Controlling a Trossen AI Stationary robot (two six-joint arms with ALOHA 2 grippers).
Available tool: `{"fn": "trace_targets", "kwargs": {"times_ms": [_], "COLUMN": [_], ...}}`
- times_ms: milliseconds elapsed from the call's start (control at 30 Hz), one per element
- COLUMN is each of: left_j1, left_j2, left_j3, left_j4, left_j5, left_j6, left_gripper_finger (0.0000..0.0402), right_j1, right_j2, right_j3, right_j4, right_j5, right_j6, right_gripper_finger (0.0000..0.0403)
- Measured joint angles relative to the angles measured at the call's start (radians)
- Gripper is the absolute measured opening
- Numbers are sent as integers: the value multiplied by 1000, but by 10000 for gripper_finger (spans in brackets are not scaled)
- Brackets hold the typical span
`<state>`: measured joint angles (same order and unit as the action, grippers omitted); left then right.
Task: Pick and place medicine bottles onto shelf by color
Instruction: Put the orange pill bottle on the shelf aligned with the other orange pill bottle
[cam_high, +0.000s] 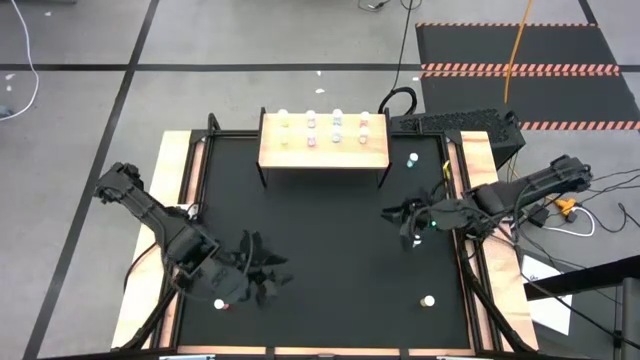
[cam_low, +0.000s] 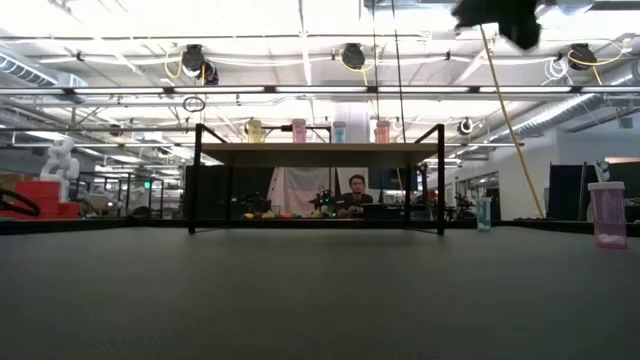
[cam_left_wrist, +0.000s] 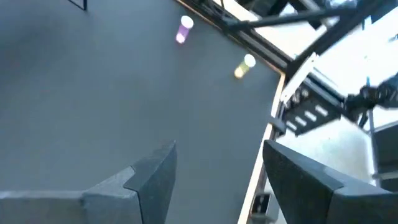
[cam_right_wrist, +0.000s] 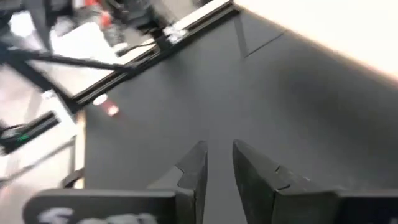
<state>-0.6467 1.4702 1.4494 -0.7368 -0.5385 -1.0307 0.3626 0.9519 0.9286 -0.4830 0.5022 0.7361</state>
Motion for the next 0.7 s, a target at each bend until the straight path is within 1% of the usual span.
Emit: {"fn": "trace_targets", "kwargs": {"times_ms": [133, 200, 267, 333, 400, 467, 500, 567, 633, 700], "left_j1": [-83, -124, -153, -164, -158, -143, -133, -119, -114, -122], "left_j2": [0, 0, -1, -1, -1, -1, -1, 0, 0, 0], "left_j3": [0, -1, -17, -48, -89, -141, -168, -210, -223, -222], "left_j4": [-40, -53, -38, 5, 81, 192, 251, 337, 333, 266], "left_j5": [-57, -113, -157, -159, -145, -111, -74, 31, 147, 234], "left_j6": [-49, -49, -8, 57, 125, 185, 202, 231, 228, 144], "left_gripper_finger": [239, 239, 239, 239, 239, 239, 239, 239, 239, 239], "right_j1": [15, 27, 41, 61, 89, 115, 127, 147, 168, 188], "right_j2": [124, 184, 229, 270, 314, 360, 383, 421, 451, 471], "right_j3": [253, 333, 356, 356, 349, 336, 331, 323, 323, 322], "right_j4": [-259, -316, -271, -152, -36, 50, 89, 139, 165, 187], "right_j5": [83, 113, 138, 149, 150, 153, 153, 149, 137, 123], "right_j6": [11, 30, 33, 15, -19, -27, -28, -42, -54, -57], "right_gripper_finger": [64, 63, 63, 63, 63, 63, 63, 63, 63, 63]}}
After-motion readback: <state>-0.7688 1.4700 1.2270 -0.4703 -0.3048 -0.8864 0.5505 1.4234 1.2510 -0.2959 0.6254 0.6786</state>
